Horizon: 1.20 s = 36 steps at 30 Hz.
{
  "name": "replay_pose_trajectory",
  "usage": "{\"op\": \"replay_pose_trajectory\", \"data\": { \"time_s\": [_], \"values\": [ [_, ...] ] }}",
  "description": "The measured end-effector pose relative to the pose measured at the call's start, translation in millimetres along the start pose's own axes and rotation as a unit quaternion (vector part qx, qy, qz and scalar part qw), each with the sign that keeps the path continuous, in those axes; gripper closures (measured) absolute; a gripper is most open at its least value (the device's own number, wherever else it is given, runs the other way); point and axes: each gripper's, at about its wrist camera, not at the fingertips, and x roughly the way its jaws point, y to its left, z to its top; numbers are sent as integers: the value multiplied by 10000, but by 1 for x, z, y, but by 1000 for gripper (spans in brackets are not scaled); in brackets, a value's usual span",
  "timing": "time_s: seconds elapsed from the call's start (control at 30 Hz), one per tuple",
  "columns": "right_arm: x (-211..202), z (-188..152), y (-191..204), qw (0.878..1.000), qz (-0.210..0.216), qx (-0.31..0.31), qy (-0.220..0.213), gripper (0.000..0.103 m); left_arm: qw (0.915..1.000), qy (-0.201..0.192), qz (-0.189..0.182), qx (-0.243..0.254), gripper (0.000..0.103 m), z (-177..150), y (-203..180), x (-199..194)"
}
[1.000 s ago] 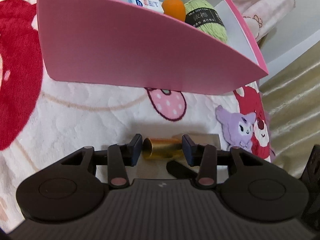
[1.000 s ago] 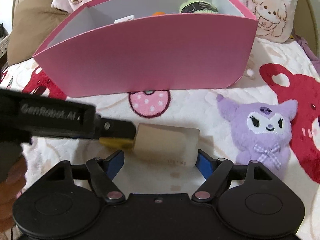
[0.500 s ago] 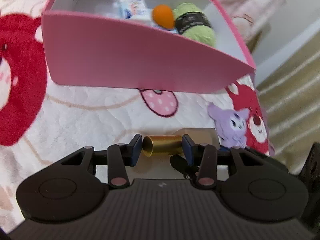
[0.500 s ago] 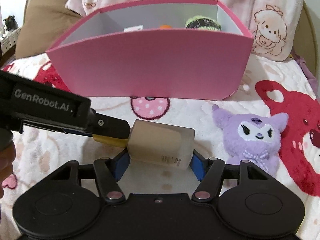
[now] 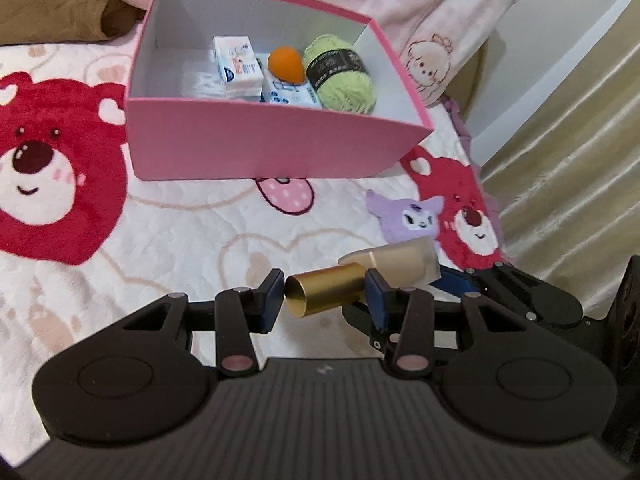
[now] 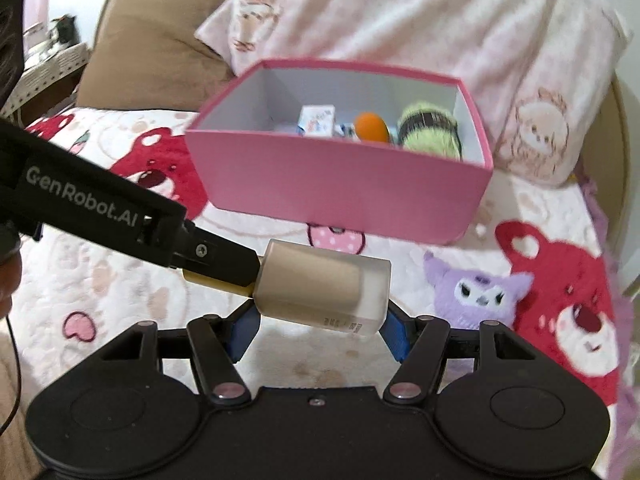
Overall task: Organize objects
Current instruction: 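Lift the foundation bottle with the left gripper and carry it toward the box, then lower the bottle into the pink box beside the wipes with the left gripper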
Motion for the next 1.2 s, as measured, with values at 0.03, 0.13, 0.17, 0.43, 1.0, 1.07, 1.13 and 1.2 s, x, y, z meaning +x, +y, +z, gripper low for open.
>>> {"op": "replay_pose_trajectory", "data": {
  "time_s": [0.03, 0.13, 0.17, 0.43, 1.0, 1.07, 1.13, 1.2],
  "values": [
    [-5, 3, 2, 10000, 25, -58, 7, 34, 10000, 73, 0, 23, 61, 2, -1, -5],
    [-18, 14, 6, 9998, 105, -145, -51, 34, 9999, 104, 9, 129, 62, 11, -6, -23],
    [-22, 19, 8, 9997, 80, -205, -116, 34, 9998, 53, 7, 165, 62, 13, -8, -29],
    [-51, 68, 7, 9982, 79, -474, -355, 34, 9990, -214, 106, 384, 62, 44, -30, -71],
    [7, 167, -28, 9977, 61, -536, 405, 34, 9991, -338, 72, -225, 61, 140, -24, -26],
    [26, 173, -34, 9967, 70, -522, 610, 34, 9990, -257, 69, -358, 61, 147, -16, -9],
    [46, 176, -39, 9954, 107, -478, 819, 34, 9988, -166, 52, -453, 61, 152, -6, 7],
    [64, 176, -43, 9940, 101, -489, 974, 34, 9986, -99, -16, -516, 61, 154, 6, 25]
  ]
}}
